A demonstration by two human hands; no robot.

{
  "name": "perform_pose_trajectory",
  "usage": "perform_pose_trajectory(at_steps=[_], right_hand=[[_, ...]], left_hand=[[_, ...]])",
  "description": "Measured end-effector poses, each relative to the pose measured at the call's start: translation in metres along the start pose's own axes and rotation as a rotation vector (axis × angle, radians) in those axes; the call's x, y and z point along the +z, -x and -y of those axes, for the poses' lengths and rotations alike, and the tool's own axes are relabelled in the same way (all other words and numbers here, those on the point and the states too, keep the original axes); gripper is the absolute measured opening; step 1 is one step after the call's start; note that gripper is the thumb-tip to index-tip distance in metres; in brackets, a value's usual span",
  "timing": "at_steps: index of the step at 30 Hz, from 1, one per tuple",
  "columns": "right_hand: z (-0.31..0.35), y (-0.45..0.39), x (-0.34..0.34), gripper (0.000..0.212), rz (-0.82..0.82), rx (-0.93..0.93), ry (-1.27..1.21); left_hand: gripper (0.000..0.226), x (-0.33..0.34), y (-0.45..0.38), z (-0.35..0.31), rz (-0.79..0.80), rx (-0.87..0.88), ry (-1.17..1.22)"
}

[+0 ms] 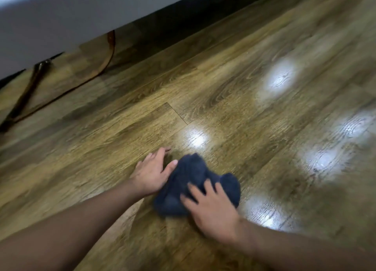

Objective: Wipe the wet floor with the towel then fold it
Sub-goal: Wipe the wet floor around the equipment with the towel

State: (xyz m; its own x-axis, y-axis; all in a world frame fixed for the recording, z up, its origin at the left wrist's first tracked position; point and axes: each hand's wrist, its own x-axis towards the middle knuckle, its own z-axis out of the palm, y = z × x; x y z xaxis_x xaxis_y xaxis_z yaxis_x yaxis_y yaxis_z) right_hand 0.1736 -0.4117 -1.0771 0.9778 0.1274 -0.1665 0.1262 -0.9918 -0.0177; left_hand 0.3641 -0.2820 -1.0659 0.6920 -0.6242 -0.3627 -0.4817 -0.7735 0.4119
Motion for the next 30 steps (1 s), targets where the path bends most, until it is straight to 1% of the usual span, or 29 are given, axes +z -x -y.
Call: perform_pose_trajectory(at_steps=[1,3,4,6,8,10,12,14,16,18,19,22,24,25,26,27,28,30], right_hand=[[0.008,0.010,0.004,0.048,0.023,-0.122,0.039],[0.007,0.021,0.007,0.045,0.052,-0.321,0.099],[0.001,0.019,0.005,0.045,0.049,-0.400,0.122],[-0.013,0.008,-0.004,0.047,0.041,-0.531,0.152],[-0.028,-0.007,-0.015,0.045,0.026,-0.633,0.199],[-0.046,-0.022,-0.027,0.046,0.025,-0.707,0.246],[-0.064,-0.047,-0.037,0.050,0.043,-0.770,0.285],[-0.079,-0.080,-0.044,0.057,0.074,-0.802,0.306],[-0.090,-0.117,-0.050,0.062,0.083,-0.772,0.328],[-0.091,-0.158,-0.052,0.061,0.059,-0.645,0.329],[-0.089,-0.179,-0.053,0.060,0.034,-0.535,0.295],[-0.072,-0.236,-0.053,0.054,0.033,-0.059,0.070],[-0.043,-0.256,-0.055,0.046,0.029,0.234,-0.095],[-0.025,-0.259,-0.055,0.042,0.008,0.335,-0.121],[-0.006,-0.255,-0.053,0.040,-0.016,0.387,-0.105],[0.012,-0.244,-0.050,0.039,-0.047,0.381,-0.071],[0.030,-0.227,-0.045,0.041,-0.079,0.313,-0.039],[0.064,-0.178,-0.034,0.047,-0.096,0.066,-0.015]], left_hand=[[0.059,-0.008,0.002,0.004,0.072,0.024,-0.035],[0.063,-0.025,0.010,0.015,0.203,0.071,-0.174],[0.067,-0.031,0.016,0.023,0.241,0.075,-0.244],[0.071,-0.040,0.030,0.042,0.250,0.022,-0.312],[0.075,-0.047,0.042,0.065,0.229,-0.109,-0.286],[0.080,-0.052,0.050,0.090,0.190,-0.297,-0.231],[0.087,-0.052,0.058,0.119,0.126,-0.493,-0.146],[0.093,-0.047,0.061,0.143,0.073,-0.599,-0.022],[0.095,-0.039,0.060,0.156,0.066,-0.603,0.031],[0.097,-0.038,0.056,0.164,0.094,-0.600,0.044],[0.099,-0.039,0.054,0.166,0.113,-0.601,0.060],[0.099,-0.046,0.050,0.167,0.146,-0.586,0.080],[0.092,-0.052,0.051,0.167,0.153,-0.577,0.089],[0.087,-0.055,0.052,0.168,0.157,-0.568,0.094],[0.081,-0.058,0.052,0.171,0.167,-0.560,0.105],[0.077,-0.062,0.053,0.173,0.178,-0.554,0.124],[0.073,-0.065,0.054,0.175,0.186,-0.550,0.147],[0.068,-0.069,0.057,0.176,0.161,-0.531,0.176]])
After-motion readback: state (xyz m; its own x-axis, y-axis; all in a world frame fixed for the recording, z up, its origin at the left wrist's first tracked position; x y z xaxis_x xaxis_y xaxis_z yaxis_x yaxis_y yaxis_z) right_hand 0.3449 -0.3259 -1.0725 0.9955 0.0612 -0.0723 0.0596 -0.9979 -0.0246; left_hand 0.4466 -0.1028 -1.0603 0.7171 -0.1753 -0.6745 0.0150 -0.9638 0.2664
